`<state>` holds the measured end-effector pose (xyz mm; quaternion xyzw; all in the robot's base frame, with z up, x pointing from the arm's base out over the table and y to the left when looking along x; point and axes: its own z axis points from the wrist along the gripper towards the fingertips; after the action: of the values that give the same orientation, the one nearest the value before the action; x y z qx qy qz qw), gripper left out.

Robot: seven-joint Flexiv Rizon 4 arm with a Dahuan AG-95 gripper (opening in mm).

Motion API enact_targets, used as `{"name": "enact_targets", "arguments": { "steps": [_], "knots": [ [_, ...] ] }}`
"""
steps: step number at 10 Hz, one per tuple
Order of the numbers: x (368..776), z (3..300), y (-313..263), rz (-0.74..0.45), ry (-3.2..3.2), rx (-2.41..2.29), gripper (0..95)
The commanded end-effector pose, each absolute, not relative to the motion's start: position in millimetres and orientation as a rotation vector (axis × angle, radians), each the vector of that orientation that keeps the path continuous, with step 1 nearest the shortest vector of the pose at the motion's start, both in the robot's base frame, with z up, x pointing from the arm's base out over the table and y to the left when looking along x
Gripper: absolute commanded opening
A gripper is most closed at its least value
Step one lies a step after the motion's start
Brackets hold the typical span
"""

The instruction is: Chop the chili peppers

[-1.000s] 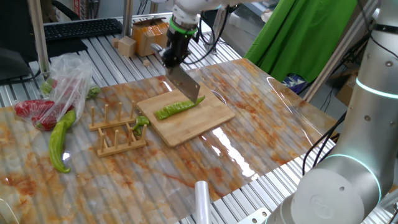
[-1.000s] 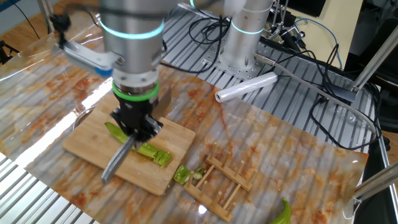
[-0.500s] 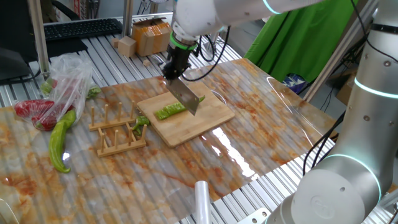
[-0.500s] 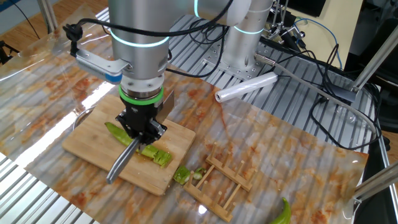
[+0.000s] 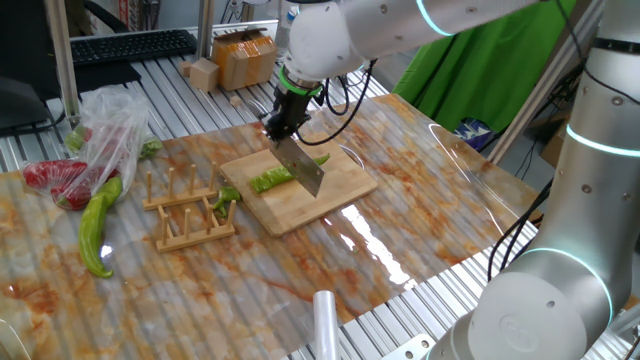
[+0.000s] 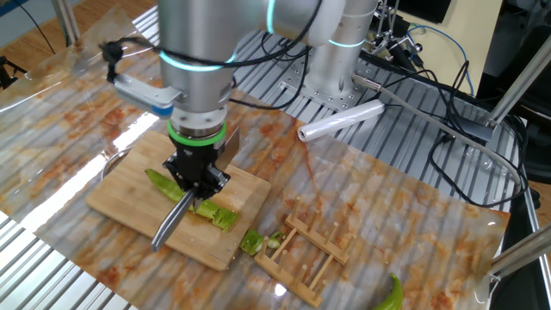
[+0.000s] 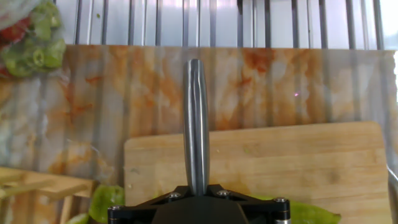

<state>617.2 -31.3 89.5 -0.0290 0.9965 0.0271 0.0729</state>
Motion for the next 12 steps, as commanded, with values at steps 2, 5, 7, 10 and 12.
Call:
{"name": "enact_targets", "arguments": {
  "steps": [2,5,7,10,12],
  "knots": [
    [611.8,84.8,-29.9,0.068,2.985,-0.069,0.0],
    [606.6,79.9,-28.9,0.072,2.984,-0.063,0.0],
    [603.9,77.8,-28.2,0.078,2.974,-0.065,0.0],
    [603.9,77.8,-28.2,0.08,2.96,-0.074,0.0],
    [603.8,78.1,-28.0,0.084,2.958,-0.074,0.0]
  ]
}}
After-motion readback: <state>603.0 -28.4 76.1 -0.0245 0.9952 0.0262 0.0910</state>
